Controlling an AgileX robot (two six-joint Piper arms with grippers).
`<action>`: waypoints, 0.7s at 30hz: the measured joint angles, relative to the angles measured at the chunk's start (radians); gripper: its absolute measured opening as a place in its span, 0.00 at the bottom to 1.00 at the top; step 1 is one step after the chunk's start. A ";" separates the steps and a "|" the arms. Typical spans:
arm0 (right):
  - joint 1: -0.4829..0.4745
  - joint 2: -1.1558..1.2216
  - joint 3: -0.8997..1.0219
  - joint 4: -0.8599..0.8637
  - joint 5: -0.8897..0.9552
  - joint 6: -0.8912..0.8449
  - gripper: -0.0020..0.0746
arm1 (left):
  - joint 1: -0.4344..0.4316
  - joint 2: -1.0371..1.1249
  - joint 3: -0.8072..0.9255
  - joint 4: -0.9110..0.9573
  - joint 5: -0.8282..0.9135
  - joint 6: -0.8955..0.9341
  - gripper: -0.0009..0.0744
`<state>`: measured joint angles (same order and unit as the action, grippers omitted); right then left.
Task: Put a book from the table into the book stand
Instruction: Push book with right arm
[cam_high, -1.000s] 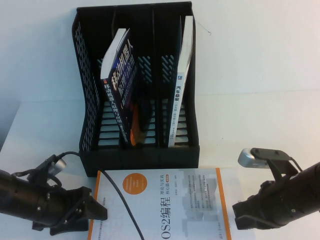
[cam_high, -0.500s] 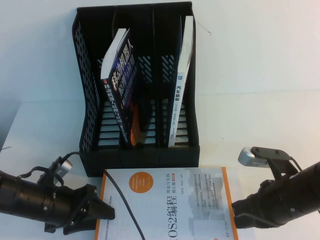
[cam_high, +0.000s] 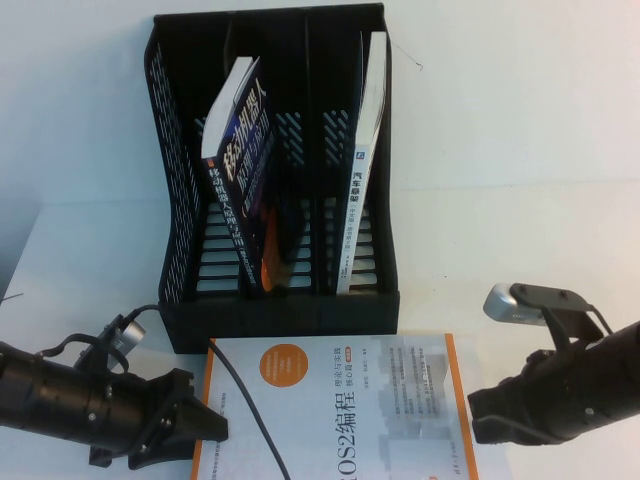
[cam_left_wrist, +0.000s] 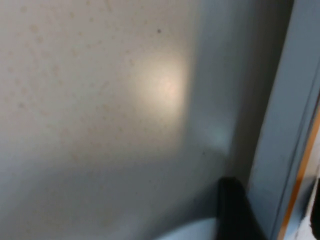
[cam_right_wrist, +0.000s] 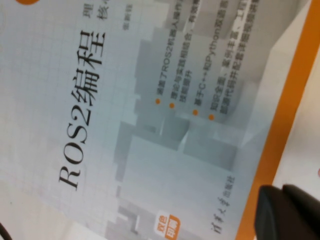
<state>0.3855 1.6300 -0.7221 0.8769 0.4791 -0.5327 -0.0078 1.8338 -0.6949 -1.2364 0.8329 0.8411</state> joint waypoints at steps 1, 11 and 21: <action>-0.002 -0.002 0.000 0.000 0.000 0.002 0.02 | 0.000 0.000 0.000 -0.002 0.002 0.000 0.44; -0.004 -0.006 0.000 0.000 -0.012 0.027 0.02 | 0.000 0.000 -0.001 -0.012 0.018 0.000 0.51; -0.004 0.042 0.000 0.000 -0.043 0.031 0.02 | 0.000 0.000 -0.001 -0.012 0.022 0.002 0.51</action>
<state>0.3815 1.6722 -0.7221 0.8774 0.4358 -0.5013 -0.0078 1.8338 -0.6956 -1.2483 0.8546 0.8433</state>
